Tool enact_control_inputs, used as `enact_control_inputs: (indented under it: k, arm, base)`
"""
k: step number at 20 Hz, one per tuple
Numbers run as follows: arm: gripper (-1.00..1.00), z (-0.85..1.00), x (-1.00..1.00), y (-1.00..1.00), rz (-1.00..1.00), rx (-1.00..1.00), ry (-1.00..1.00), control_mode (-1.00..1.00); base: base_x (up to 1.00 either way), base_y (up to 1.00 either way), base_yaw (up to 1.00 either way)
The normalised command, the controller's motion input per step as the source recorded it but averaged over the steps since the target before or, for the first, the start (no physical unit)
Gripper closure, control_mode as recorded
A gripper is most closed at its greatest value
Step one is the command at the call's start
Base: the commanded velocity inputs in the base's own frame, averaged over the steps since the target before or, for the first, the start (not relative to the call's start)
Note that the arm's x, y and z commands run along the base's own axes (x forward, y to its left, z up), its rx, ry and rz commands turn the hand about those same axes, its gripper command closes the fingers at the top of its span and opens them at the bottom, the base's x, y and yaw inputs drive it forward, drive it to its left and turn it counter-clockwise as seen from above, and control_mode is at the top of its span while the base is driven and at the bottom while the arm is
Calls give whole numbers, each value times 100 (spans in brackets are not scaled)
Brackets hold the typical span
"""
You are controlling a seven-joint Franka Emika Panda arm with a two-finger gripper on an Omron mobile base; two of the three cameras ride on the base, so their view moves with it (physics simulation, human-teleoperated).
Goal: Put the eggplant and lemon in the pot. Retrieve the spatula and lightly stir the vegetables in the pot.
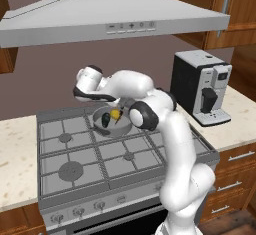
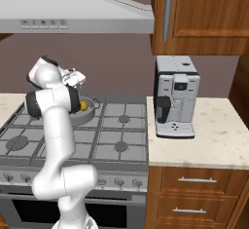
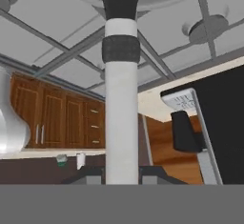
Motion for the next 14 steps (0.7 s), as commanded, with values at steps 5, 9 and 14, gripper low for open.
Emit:
enact_control_inputs:
  k: [5,9,14]
  arm:
    - [100,47,-31,2,0,4,-10,-100]
    - [100,-13,18,27,0,0,-14,-100]
    - [100,-4,45,18,0,0,-26,-100]
  base:
    - [0,0,0]
    - [0,0,0]
    - [0,0,0]
